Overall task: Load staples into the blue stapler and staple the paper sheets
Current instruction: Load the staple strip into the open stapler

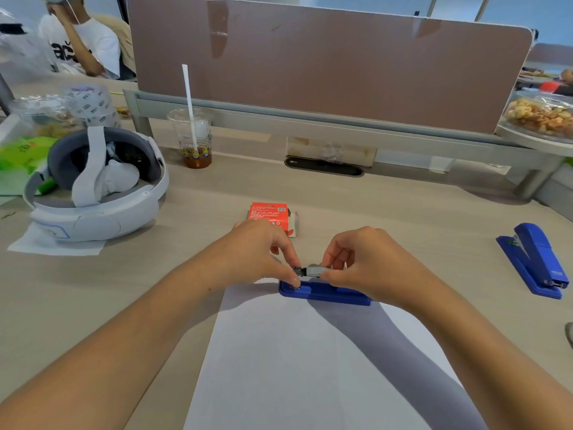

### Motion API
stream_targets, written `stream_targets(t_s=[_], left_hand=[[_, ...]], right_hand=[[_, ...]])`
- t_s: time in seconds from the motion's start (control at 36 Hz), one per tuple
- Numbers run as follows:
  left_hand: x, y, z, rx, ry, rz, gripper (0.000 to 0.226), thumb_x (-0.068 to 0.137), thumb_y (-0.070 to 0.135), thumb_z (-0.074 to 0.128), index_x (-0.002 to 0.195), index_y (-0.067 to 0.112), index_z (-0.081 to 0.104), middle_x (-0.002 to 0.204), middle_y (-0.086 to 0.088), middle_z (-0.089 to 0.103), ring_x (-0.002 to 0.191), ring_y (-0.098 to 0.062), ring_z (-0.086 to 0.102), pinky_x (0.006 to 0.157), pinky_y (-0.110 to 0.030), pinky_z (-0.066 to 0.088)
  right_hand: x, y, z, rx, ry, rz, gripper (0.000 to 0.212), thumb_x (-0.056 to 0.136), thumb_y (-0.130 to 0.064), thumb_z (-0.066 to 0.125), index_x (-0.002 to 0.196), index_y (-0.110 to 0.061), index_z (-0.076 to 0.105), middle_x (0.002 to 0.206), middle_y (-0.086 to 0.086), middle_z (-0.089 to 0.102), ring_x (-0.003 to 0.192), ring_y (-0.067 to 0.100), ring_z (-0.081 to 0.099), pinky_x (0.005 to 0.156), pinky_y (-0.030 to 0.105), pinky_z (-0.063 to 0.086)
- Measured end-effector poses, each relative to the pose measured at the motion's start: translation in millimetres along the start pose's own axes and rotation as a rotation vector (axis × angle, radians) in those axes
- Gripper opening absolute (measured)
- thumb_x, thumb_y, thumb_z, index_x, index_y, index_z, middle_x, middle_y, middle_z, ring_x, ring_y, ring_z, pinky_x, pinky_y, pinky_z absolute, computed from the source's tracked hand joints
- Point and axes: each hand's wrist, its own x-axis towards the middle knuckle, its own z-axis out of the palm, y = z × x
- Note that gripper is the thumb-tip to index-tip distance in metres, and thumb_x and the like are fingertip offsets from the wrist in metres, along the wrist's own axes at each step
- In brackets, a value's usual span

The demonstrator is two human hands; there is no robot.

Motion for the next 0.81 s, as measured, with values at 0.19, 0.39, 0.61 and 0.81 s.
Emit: stream_targets(t_s=[0.19,0.39,0.61,0.81], left_hand=[[1,-2,1,-0.012,0.000,-0.001,0.017,0.069,0.038,0.088,0.082,0.032,0.081,0.090,0.018,0.069,0.095,-0.005,0.056,0.087,-0.034,0.048],[1,-2,0,-0.029,-0.004,0.022,0.019,0.070,0.034,0.088,0.087,0.029,0.080,0.087,0.018,0.068,0.092,-0.007,0.058,0.075,-0.025,0.049],[1,-1,15,-0.017,-0.035,0.063,0.041,0.071,0.039,0.086,0.107,0.037,0.068,0.098,0.027,0.060,0.095,0.000,0.056,0.072,-0.016,0.047],[0,4,21,-0.002,-0.060,0.062,0.036,0.070,0.039,0.087,0.102,0.034,0.071,0.099,0.018,0.068,0.090,-0.005,0.061,0.077,-0.025,0.055]], right_hand=[[1,-4,5,-0.057,0.016,-0.014,0.005,0.081,-0.028,0.074,0.083,-0.028,0.070,0.072,-0.016,0.064,0.068,0.002,0.062,0.053,0.010,0.044],[1,0,5,-0.086,-0.007,-0.055,0.027,0.075,-0.042,0.079,0.097,-0.033,0.065,0.084,-0.015,0.062,0.075,0.005,0.056,0.064,0.017,0.044],[-24,36,-24,-0.206,-0.002,-0.040,0.037,0.075,-0.045,0.077,0.107,-0.038,0.063,0.105,-0.018,0.054,0.092,0.003,0.049,0.078,0.021,0.045],[-53,73,-19,-0.281,0.014,0.045,0.037,0.077,-0.046,0.072,0.111,-0.036,0.061,0.109,-0.015,0.053,0.102,0.009,0.046,0.089,0.028,0.043]])
